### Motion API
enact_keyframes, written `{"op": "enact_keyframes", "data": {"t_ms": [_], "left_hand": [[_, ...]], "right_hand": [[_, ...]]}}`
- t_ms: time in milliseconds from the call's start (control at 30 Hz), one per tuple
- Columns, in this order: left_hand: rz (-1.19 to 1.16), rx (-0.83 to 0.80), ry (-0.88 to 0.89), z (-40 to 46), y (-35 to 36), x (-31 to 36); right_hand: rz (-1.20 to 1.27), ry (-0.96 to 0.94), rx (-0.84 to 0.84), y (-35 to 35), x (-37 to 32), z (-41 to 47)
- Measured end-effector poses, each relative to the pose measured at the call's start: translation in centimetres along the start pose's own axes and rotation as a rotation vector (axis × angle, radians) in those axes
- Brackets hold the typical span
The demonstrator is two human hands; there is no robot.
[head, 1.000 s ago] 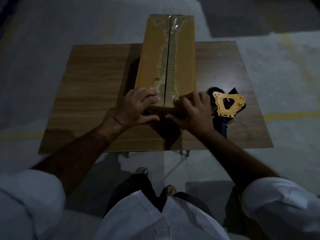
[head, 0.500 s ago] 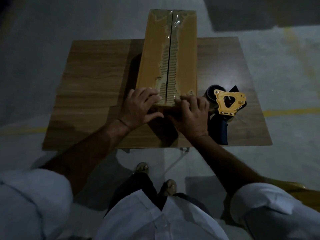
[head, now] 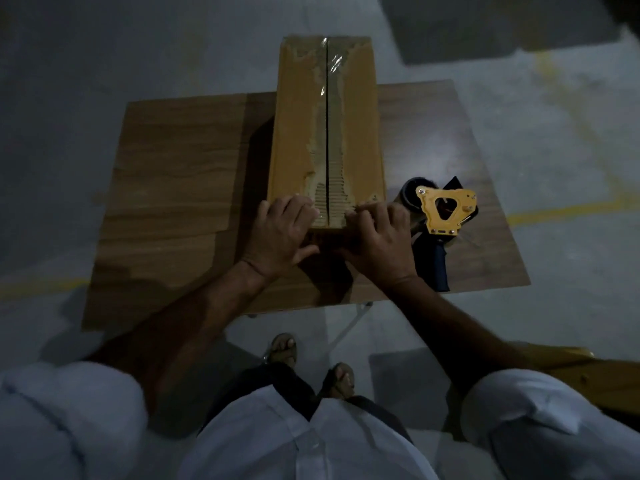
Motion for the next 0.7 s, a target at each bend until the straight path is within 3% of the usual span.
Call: {"op": "enact_keyframes", "data": {"t_ms": [167, 367, 533, 700], "left_hand": [[-0.135, 0.012, 0.045, 1.1, -1.5, -1.5], [0.095, -0.172, -0.031, 0.5, -0.9, 0.6], [-0.123, -0.078, 0.057, 2.3, -1.9, -1.6], [-0.161, -0.245, -0.005, 2.7, -1.9, -1.7]], "right_hand": [[0.043, 0.015, 0.020, -1.2, 0.2, 1.7], [-0.120, 0.118, -0.103, -0.7, -2.0, 1.0], [-0.006, 0.132, -0.097, -2.7, -1.5, 3.2], [-0.110, 0.170, -0.249, -3.2, -2.8, 3.6]]}}
Point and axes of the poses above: each hand's wrist, its own z-axis towards the middle knuckle, its own y-axis out of the palm, x = y × z, the point moved 2 cm from there along z, towards the middle knuckle, and after that the axes turned 4 degrees about -y, right-handed, at the moved point
